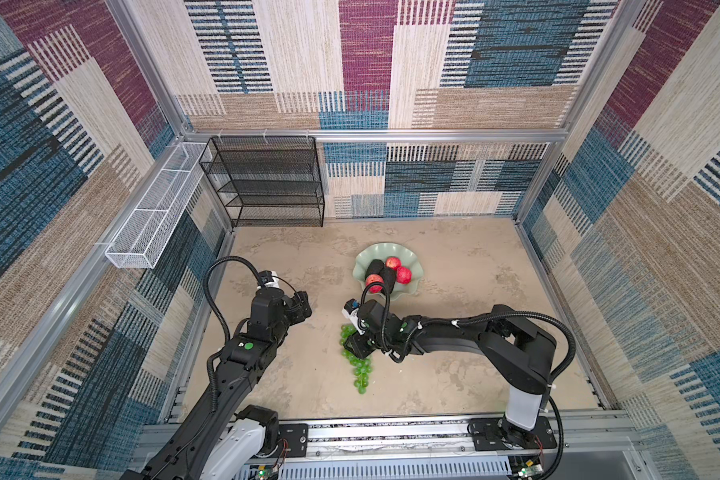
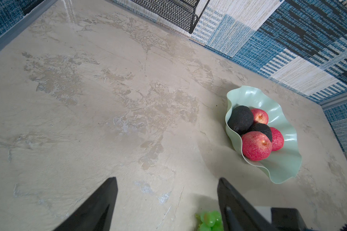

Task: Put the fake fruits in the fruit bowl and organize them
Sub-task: 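Lift the green grapes with the right gripper into the bowl and release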

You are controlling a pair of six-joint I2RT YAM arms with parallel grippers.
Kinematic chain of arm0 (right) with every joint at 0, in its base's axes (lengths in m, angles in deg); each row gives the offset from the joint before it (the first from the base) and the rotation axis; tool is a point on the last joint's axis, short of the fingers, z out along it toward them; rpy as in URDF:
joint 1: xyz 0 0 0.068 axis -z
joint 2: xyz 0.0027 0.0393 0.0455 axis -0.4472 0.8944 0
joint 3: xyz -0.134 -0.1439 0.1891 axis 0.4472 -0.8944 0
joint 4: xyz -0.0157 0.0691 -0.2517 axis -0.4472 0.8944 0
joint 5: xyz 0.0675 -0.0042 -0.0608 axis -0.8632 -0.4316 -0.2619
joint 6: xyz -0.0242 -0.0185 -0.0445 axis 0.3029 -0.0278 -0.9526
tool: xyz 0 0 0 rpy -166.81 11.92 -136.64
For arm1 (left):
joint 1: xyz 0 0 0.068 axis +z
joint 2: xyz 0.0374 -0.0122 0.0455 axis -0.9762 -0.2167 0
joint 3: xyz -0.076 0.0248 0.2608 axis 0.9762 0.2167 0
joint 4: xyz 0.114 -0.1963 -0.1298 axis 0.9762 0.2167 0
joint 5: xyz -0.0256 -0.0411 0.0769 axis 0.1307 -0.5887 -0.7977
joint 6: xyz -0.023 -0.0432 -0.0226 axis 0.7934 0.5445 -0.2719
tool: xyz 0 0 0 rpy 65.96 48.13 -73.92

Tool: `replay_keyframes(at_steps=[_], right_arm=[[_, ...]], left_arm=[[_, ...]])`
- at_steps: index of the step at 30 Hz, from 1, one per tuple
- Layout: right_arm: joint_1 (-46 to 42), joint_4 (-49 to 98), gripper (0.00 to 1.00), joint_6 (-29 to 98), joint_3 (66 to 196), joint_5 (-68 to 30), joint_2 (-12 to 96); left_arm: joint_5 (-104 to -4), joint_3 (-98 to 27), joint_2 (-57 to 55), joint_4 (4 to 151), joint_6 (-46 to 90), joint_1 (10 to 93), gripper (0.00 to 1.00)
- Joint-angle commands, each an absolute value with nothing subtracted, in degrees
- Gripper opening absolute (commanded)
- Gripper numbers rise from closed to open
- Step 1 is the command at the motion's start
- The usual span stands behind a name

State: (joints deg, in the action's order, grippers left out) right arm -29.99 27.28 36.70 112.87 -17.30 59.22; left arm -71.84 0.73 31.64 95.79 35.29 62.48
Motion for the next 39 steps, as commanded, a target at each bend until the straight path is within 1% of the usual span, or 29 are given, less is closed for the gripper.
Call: replay_keyframes(at_steps=[1,10,17,25,34,35,37,38,39], right_arm=[[-28.3,25.2,0.39,38.1,112.0,-16.7,55.7],[-19.3,24.0,0.39,39.2,111.6,-16.5,43.9],[-11.8,24.2,0.39,36.4,115.7,-16.9,40.3],[-4.6,22.8,0.39,34.7,119.9,-20.1,43.5],[0.7,18.3,0.41,36.1,124.0,-23.6,56.0],[1.2,18.1,0.42,36.3,124.9,-24.1,57.7],[1.8,18.4,0.48,36.2,127.2,-24.2,60.9],[2.1,18.5,0.53,36.2,128.3,-24.2,62.4],[2.4,18.4,0.61,36.0,129.3,-24.2,63.4]], left_arm=[[-72.2,0.4,31.7,94.6,35.0,62.7,0.82],[-72.2,0.0,31.8,94.8,34.7,63.0,0.82],[-72.0,0.0,31.7,94.6,34.7,63.2,0.82],[-72.3,-0.2,31.8,94.9,34.6,63.3,0.82],[-73.0,-0.6,31.2,94.6,34.4,63.7,0.82],[-73.2,-0.5,31.3,94.5,34.4,63.8,0.82],[-73.7,-0.4,31.2,94.1,34.3,63.9,0.82],[-73.8,-0.3,31.2,94.0,34.3,64.0,0.82],[-73.7,-0.3,31.1,93.8,34.4,64.1,0.82]])
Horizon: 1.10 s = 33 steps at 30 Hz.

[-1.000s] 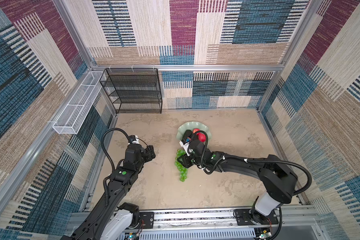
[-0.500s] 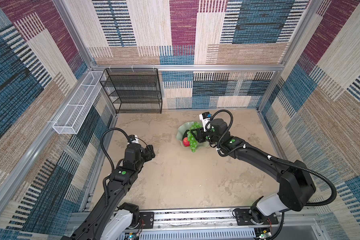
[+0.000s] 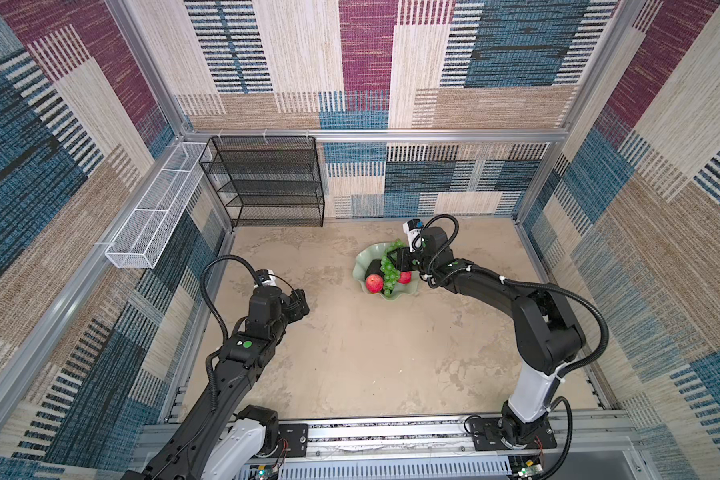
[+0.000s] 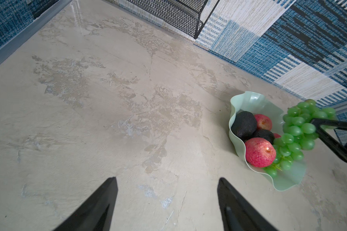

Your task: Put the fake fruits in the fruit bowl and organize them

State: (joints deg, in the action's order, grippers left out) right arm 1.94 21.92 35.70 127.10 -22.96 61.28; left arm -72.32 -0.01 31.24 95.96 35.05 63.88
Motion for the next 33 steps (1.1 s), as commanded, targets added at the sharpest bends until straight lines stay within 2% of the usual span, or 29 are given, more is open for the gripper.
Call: replay_keyframes(at_steps=[1,2,6,13,18,24,26,28,32,33], right_arm=[[2.7,18.2,0.69,35.8,129.9,-24.2,64.0],[3.0,18.0,0.77,35.9,130.4,-24.2,64.5],[4.2,15.2,1.0,35.7,129.3,-24.6,62.7],[4.6,9.7,1.0,33.0,119.6,-20.0,52.3],[4.8,0.1,1.0,30.3,102.6,-4.8,39.6],[5.2,-7.6,1.0,24.4,86.0,16.0,28.3],[6.0,-12.3,1.0,23.5,80.8,19.6,25.5],[7.2,-15.6,1.0,22.5,77.7,22.2,24.4],[10.5,-23.7,1.0,20.2,74.2,25.2,27.2],[11.8,-26.2,1.0,19.9,73.3,25.2,28.4]], left_arm=[[-73.8,-0.4,31.1,93.7,34.2,64.2,0.82],[-73.9,-0.4,31.1,93.5,34.0,64.2,0.82],[-76.5,-0.5,31.3,93.4,31.9,64.6,0.84],[-83.2,3.2,30.4,83.8,25.1,65.4,0.88],[-87.3,9.5,24.7,67.7,13.5,67.9,0.99],[-81.2,16.8,12.6,44.6,9.9,76.5,0.99],[-79.8,18.5,7.1,36.9,8.7,77.7,0.99],[-77.5,17.6,5.2,37.5,10.2,78.2,0.99],[-74.5,16.8,-3.7,28.4,8.4,78.5,1.0],[-73.9,15.1,-4.1,33.9,8.9,78.5,0.99]])
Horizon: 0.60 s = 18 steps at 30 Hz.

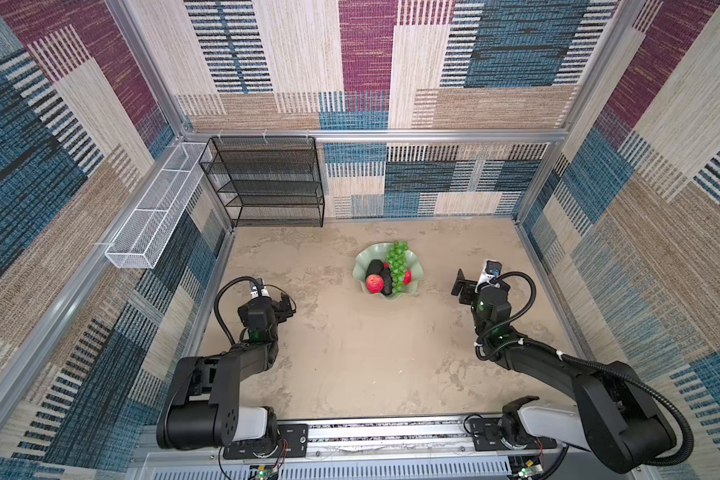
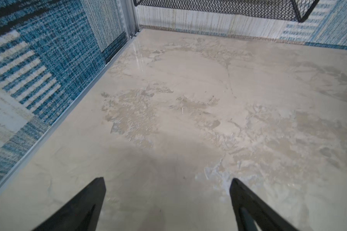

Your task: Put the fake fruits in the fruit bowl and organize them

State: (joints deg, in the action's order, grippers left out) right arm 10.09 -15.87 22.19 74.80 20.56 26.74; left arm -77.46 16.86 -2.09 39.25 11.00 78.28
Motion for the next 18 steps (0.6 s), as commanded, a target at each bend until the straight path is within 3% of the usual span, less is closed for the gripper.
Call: replay_keyframes(at_steps=[1,2,5,8,11,12,18], right_arm=[[13.0,-29.2,1.0,18.8,72.7,24.4,29.7],[13.5,-27.2,1.0,18.4,74.0,25.2,30.5],[15.4,-40.8,1.0,11.4,70.3,22.1,33.5],[18.5,-35.9,1.0,15.8,70.7,17.8,33.8],[21.1,-49.5,1.0,17.2,65.8,15.2,39.2],[21.1,-43.7,1.0,17.3,67.6,13.0,38.4],[22.7,-39.9,1.0,16.0,70.8,5.2,40.7]], left_arm=[[-74.6,14.3,-6.1,31.8,8.5,78.5,0.99],[-74.4,14.4,-7.4,29.7,7.7,78.3,0.99],[-74.8,13.0,-5.9,34.9,8.6,78.3,0.99],[-74.8,13.3,-6.2,34.1,8.4,78.2,0.99],[-74.7,14.1,-6.7,31.5,8.1,78.2,0.99],[-74.6,13.9,-6.4,32.4,8.1,78.1,0.99],[-73.8,13.3,-6.8,33.0,7.7,78.1,0.99]])
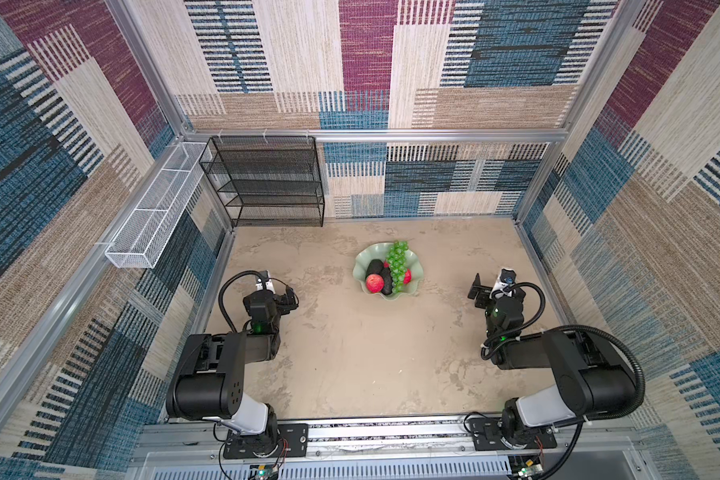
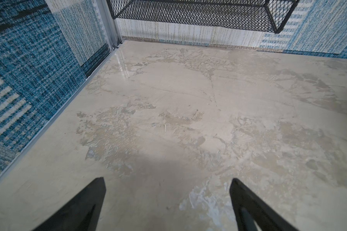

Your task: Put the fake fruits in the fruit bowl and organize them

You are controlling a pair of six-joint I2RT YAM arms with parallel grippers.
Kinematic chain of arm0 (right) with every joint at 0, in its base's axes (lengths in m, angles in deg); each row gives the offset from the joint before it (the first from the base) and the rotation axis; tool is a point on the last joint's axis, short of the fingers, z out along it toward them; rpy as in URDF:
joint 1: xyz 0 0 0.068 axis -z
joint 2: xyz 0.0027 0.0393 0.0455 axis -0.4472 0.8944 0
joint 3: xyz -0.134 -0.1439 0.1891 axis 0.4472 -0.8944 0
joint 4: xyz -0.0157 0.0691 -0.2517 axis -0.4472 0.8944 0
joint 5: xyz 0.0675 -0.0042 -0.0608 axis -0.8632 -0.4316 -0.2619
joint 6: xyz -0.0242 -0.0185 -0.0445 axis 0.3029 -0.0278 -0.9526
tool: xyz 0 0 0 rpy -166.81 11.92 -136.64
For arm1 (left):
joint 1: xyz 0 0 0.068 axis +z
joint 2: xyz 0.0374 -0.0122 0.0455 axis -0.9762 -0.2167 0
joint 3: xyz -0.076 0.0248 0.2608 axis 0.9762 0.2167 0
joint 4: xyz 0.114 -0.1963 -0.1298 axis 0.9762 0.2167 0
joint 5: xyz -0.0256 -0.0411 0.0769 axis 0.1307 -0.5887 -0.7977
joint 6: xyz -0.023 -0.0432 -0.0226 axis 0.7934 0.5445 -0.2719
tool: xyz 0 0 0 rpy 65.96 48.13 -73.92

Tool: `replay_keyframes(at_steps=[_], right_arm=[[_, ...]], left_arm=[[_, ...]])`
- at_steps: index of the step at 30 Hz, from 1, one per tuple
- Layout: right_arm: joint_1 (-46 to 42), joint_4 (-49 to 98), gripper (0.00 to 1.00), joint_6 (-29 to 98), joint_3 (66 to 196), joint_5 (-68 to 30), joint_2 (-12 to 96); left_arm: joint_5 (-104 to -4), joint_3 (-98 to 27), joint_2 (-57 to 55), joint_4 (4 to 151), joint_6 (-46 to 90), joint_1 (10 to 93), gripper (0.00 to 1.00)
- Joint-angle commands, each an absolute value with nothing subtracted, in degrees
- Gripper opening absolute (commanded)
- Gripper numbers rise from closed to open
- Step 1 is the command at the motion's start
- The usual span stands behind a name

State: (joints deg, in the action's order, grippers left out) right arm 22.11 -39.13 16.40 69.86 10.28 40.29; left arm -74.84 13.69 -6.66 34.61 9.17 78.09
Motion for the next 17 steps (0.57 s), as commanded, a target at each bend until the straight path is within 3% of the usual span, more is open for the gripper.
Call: replay_keyframes(at_steps=[1,7,10,17], right_arm=[[23.2,-39.5,1.0,16.0,71.0,3.6,40.8],[25.8,-43.6,1.0,16.1,68.2,-5.1,40.7],[25.9,-51.3,1.0,15.3,65.6,-6.3,43.1],[25.9,-49.5,1.0,15.4,65.8,-6.3,42.3]], left_arm=[[-73.9,13.3,-6.7,33.2,7.7,78.1,0.99],[-73.8,13.2,-6.7,33.1,7.6,78.1,0.99],[-73.9,13.0,-7.0,33.4,7.7,78.1,0.99],[-73.8,13.2,-6.8,33.1,7.7,78.1,0.99]])
